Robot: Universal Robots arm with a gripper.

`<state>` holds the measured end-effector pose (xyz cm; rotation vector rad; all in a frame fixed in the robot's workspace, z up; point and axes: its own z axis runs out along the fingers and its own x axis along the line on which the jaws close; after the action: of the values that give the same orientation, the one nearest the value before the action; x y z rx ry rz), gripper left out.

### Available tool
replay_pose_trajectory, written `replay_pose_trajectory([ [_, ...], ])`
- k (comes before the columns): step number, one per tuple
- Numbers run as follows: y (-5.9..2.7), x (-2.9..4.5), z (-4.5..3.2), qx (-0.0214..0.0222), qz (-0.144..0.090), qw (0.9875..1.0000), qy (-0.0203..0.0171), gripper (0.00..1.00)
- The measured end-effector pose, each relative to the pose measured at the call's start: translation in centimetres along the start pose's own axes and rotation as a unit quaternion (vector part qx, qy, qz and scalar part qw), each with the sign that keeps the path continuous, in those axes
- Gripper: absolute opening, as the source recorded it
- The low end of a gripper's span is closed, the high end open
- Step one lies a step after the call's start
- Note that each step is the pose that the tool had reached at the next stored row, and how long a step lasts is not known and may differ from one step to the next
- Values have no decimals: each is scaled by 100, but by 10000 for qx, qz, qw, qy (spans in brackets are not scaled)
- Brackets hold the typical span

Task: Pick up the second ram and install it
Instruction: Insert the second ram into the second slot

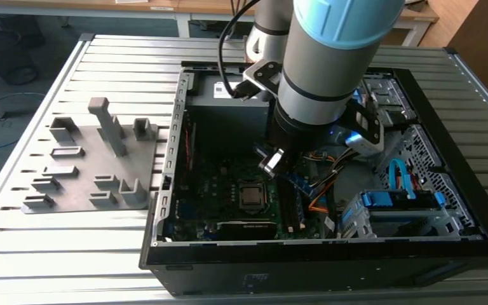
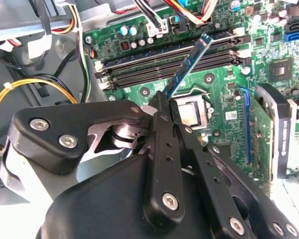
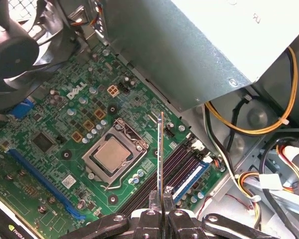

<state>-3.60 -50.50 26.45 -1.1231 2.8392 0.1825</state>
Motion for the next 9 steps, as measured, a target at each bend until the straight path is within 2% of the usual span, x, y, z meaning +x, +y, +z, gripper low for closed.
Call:
replay_pose_trajectory([
  [9,0,0,2,30,244,9997,-20,13],
])
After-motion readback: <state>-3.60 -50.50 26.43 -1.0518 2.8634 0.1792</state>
